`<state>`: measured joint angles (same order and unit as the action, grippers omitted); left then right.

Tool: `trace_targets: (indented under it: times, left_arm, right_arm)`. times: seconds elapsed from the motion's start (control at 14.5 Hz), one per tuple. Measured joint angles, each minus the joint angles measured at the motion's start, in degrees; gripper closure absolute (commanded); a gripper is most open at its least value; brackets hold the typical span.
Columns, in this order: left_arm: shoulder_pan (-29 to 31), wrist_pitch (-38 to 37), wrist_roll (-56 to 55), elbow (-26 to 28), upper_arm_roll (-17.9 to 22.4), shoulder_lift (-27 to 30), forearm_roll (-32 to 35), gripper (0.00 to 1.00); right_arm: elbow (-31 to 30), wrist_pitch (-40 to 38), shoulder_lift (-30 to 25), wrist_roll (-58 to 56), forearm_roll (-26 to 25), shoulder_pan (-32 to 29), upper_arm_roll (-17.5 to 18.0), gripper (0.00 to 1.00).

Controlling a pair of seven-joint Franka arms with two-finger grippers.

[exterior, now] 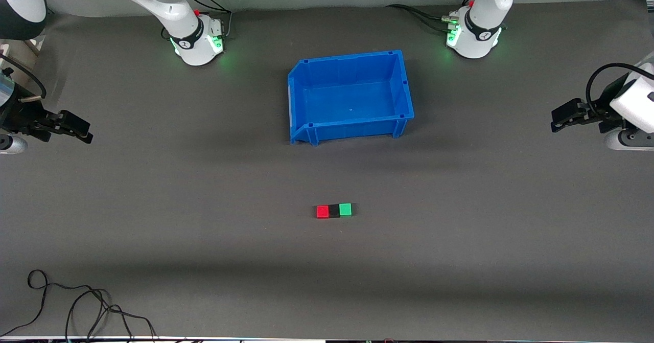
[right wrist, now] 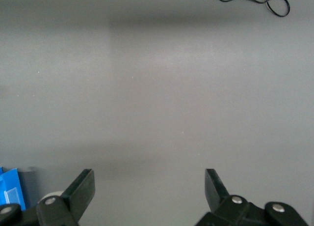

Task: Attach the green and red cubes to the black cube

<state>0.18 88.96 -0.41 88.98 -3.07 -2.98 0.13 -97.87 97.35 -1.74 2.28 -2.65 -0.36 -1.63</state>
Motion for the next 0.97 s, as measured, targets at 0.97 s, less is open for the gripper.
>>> trace_targets:
  times: [0.97]
  left_arm:
    - [-0.12,0.00,0.60,-0.31,-0.02,0.00,0.03,0.00]
  right_arm:
    - [0.12,-1.10,1.13,0.00,0.00,0.73,0.01,0.01]
